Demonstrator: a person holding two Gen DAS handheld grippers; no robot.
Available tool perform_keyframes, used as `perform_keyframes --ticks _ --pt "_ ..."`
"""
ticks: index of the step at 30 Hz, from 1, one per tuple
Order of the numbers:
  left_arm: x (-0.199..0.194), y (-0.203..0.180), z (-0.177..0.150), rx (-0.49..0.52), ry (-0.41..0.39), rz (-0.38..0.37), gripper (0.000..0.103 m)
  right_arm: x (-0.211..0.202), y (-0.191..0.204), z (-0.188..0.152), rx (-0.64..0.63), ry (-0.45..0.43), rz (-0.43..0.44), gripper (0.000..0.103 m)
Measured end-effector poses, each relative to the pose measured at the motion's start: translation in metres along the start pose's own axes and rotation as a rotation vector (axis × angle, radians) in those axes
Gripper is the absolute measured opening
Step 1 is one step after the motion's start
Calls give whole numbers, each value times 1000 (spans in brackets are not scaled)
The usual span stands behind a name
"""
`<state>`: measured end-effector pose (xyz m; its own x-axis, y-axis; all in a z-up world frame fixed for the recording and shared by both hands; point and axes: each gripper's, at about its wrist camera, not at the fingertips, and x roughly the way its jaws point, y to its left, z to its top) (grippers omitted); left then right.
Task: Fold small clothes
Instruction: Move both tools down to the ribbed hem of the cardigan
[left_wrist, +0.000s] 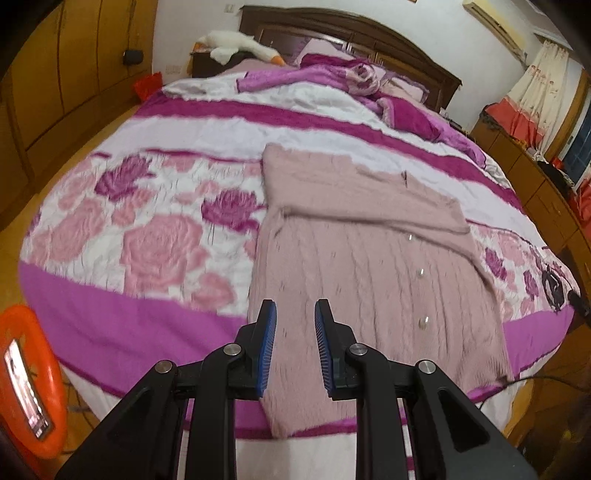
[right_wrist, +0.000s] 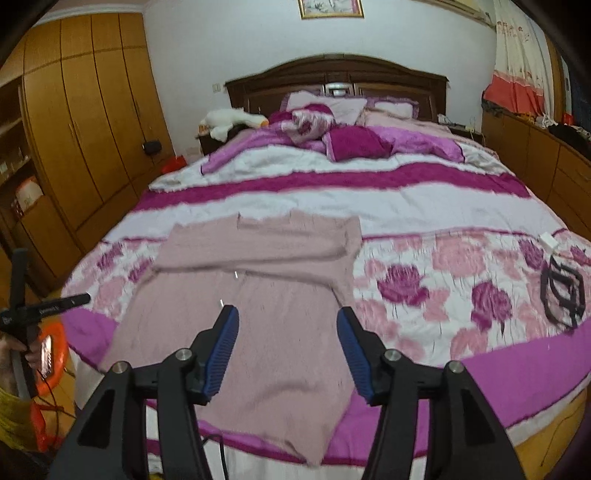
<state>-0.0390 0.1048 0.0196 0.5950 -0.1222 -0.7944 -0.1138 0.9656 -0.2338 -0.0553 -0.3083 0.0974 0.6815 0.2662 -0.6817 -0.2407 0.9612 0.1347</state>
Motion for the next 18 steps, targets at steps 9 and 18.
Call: perform_keyframes --ticks 9,18 --pt "28 13 -38 -27 105 6 0 45 -6 -58 30 125 -23 58" --pt "53 16 -54 -34 183 4 8 83 -17 -90 46 210 -83 58"
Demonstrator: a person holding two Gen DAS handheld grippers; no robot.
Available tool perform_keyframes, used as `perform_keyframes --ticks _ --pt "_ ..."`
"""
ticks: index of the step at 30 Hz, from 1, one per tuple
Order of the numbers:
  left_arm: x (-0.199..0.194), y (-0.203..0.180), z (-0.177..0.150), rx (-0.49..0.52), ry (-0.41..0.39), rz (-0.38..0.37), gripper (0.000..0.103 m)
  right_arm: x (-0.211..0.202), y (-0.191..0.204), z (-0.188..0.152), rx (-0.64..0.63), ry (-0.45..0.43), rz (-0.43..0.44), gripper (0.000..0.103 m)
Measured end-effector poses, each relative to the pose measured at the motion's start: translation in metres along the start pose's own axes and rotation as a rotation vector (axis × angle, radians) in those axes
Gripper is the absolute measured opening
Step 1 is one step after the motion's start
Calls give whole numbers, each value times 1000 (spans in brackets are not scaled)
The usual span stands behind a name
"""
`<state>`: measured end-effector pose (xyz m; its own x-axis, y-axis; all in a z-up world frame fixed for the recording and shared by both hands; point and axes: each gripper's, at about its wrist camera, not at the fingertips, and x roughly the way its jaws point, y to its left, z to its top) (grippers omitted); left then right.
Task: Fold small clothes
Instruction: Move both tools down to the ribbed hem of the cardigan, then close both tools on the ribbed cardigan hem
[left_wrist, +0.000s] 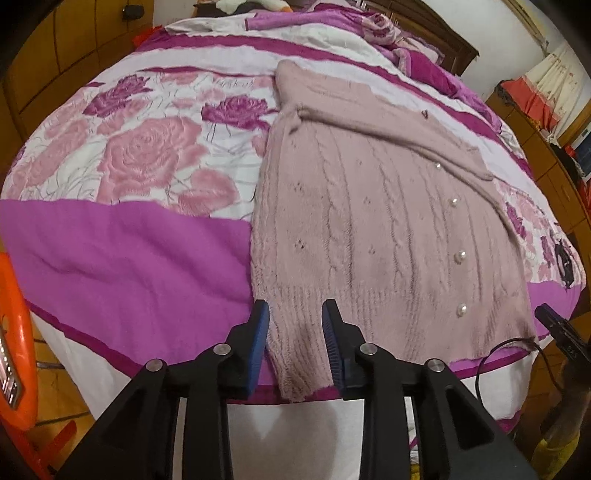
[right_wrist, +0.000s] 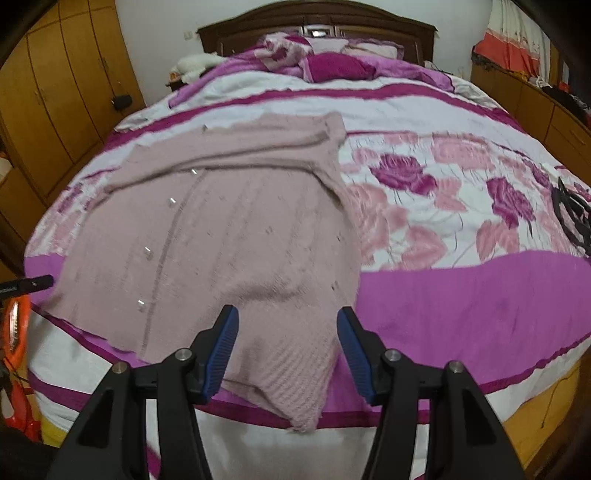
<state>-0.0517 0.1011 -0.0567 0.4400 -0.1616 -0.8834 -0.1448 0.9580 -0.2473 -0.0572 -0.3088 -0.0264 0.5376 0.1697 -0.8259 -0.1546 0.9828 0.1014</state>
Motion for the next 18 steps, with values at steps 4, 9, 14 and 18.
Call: perform_keyframes --ticks 4,9,14,18 --pt "8 3 -2 -14 21 -21 8 14 -7 -9 19 47 0 58" --pt "15 2 -3 -9 37 -21 9 29 -14 -16 36 91 11 58" --pt "12 2 -6 -4 22 -1 9 38 -12 -17 45 111 32 58" --pt "7 6 -9 -14 -3 5 10 42 -10 -17 44 116 45 59"
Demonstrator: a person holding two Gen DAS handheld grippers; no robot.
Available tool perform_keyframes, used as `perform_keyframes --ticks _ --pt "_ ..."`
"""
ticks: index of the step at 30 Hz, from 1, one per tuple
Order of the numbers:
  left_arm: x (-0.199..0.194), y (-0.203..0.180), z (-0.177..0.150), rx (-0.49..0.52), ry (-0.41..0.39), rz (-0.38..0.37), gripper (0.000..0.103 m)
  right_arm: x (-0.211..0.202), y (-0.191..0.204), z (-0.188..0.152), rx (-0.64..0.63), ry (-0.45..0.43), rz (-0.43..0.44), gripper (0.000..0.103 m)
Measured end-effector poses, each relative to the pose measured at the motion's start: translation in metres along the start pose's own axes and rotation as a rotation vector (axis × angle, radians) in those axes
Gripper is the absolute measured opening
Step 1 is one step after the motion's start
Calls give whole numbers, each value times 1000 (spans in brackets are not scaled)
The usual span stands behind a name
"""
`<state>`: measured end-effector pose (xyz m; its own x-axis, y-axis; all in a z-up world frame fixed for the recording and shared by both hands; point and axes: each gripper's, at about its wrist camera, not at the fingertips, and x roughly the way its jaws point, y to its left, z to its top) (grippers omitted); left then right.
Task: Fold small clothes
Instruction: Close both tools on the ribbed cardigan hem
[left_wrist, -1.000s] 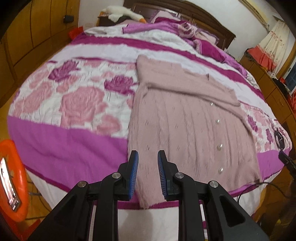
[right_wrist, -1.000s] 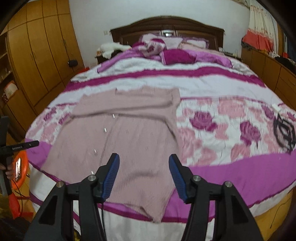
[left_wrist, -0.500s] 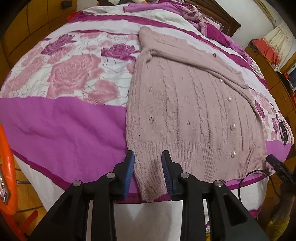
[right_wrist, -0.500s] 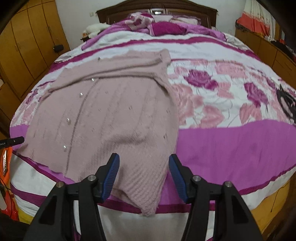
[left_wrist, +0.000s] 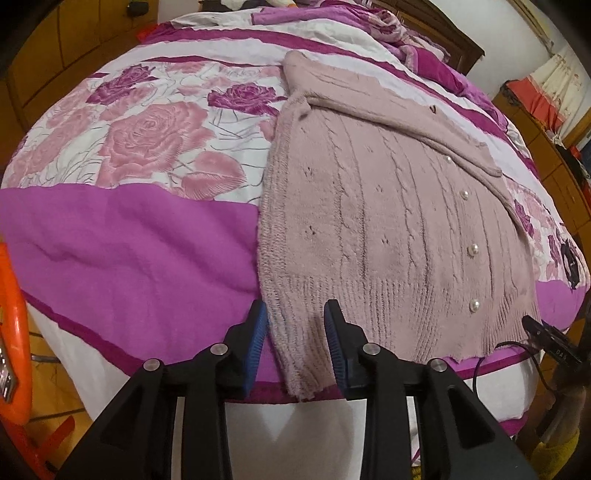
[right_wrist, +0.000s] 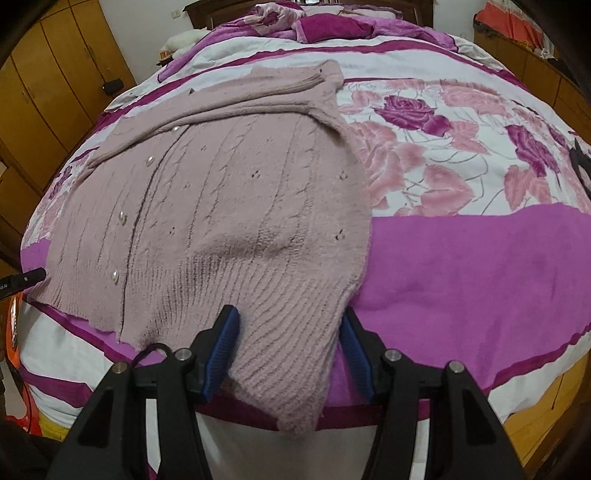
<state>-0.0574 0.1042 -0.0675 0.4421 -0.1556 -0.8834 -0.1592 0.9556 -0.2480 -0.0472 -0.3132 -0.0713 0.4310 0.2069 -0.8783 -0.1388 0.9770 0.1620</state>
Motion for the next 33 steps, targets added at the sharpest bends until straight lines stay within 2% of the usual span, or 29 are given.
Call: perform_keyframes --ticks 5,13,19,23,33 --pt "11 -1 -3 -13 40 -58 19 5 -5 1 30 8 42 59" --pt "12 -11 -7 16 34 -46 23 5 -5 2 29 0 74 59" --pt "7 -7 -5 12 -18 34 23 2 -4 1 25 -11 89 59" --pt "19 -4 -5 -7 35 -49 23 -3 -3 3 24 -26 118 58" --pt "29 -10 -3 -5 34 -67 23 10 -3 3 15 1 129 55"
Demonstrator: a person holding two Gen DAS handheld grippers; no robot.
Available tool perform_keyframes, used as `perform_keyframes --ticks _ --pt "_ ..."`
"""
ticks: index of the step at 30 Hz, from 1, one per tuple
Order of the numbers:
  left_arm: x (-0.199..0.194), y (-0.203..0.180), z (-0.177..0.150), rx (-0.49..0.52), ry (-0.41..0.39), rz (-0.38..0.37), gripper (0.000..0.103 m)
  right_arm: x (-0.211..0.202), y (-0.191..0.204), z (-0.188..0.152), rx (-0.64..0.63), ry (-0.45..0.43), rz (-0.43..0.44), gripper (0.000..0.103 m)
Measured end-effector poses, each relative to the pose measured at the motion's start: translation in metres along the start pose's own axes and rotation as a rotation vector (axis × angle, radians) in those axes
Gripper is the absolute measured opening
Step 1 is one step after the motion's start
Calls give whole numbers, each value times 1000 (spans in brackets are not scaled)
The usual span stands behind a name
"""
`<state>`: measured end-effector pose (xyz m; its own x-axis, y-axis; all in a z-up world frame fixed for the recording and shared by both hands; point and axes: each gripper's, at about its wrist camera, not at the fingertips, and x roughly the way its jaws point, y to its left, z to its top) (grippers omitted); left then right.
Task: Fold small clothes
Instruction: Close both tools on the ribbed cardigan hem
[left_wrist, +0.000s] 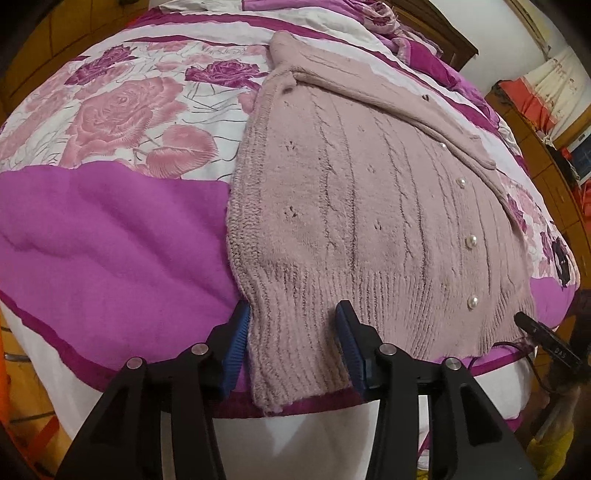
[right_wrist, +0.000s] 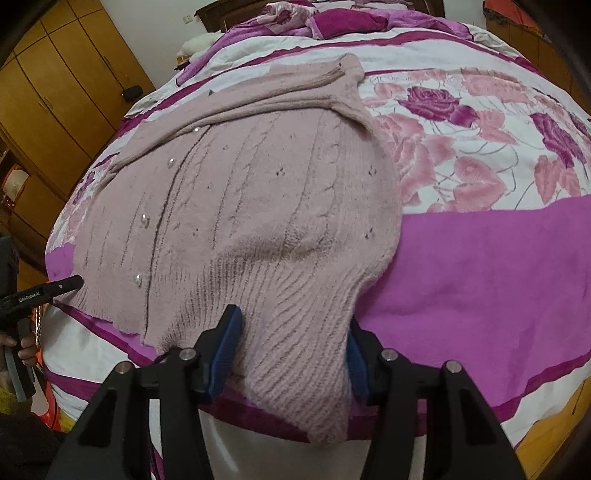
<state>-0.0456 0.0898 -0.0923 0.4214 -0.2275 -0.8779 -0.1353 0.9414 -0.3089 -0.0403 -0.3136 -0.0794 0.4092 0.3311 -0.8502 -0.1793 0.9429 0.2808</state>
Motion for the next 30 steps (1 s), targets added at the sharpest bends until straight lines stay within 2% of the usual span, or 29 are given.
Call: perform_keyframes --ticks 10,12,14,15,19,21,22,23,24,30 --pt "4 -1 0 -14 -1 -10 23 6 3 0 -19 12 -19 54" --pt "3 -3 -1 -18 1 -60 23 6 4 0 -19 6 -19 52" --pt "6 -6 -2 -31 23 -154 18 3 6 2 -20 -4 -8 45" --pt "8 -7 -3 -33 33 -172 18 3 6 3 -21 -6 -7 43" --pt "12 -13 -3 -19 25 -132 17 5 8 5 -31 1 -11 39" --pt "12 -11 -1 -32 22 -136 11 5 8 5 -36 -2 -14 33" --pt "13 -9 0 -40 19 -135 4 4 8 5 -35 -5 -13 30" --pt "13 -7 1 -51 17 -136 0 4 8 5 -33 -9 -8 22" --pt "13 -4 1 -62 15 -142 0 2 8 5 -31 -14 -2 17" --pt "0 8 0 -117 -15 -250 0 -10 12 10 -34 -64 47 15"
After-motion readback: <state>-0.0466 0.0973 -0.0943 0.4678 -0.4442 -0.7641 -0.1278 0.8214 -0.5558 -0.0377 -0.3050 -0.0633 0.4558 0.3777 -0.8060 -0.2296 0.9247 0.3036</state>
